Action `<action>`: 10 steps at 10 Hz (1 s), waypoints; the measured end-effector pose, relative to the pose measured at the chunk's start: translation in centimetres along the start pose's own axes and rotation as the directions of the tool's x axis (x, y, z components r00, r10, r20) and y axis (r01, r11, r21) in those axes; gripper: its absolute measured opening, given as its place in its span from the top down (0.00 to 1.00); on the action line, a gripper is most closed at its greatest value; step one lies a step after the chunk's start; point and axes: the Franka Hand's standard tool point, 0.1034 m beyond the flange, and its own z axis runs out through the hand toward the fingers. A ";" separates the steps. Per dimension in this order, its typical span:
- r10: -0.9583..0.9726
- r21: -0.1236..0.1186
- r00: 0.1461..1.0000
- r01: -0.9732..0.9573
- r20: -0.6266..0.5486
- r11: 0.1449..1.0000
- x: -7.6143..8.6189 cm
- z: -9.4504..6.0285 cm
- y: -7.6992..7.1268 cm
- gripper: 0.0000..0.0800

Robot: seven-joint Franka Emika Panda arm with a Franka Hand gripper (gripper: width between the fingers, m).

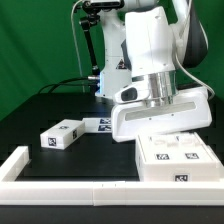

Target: Assemble cabinet

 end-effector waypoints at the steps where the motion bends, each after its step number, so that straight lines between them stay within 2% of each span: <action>1: -0.006 -0.001 1.000 0.006 0.001 1.000 -0.1 0.0 0.2 0.91; 2: -0.013 -0.002 1.000 0.013 0.002 1.000 -0.1 0.0 0.4 0.97; 4: -0.019 -0.002 1.000 0.019 0.008 1.000 -0.1 -0.3 0.7 0.99; 5: -0.024 -0.002 1.000 0.024 0.020 1.000 -0.2 -0.9 0.8 0.99; 8: -0.041 -0.011 0.999 0.042 0.018 0.999 0.6 -4.0 0.6 0.99; 10: -0.054 -0.016 0.999 0.054 0.008 0.998 1.8 -6.2 0.3 0.99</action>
Offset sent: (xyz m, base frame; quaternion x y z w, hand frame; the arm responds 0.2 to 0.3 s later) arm -0.0052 -0.0092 0.0148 -0.0037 -0.0051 -0.0163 0.9998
